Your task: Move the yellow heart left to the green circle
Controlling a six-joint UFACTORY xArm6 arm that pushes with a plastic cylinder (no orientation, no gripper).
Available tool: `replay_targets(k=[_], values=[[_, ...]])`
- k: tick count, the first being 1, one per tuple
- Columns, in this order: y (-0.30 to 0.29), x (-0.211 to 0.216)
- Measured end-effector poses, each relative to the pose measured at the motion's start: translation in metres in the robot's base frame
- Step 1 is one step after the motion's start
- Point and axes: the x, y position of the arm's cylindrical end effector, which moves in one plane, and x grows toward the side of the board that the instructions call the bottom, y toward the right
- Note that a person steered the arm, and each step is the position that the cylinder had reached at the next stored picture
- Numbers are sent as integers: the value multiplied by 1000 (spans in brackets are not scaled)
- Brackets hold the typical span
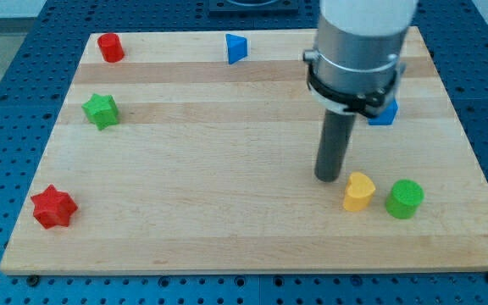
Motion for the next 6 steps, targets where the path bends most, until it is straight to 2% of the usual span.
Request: replay_targets(k=[2, 3, 4, 5, 6], values=[[28, 19], [25, -21], [67, -40], [132, -43], [172, -80]])
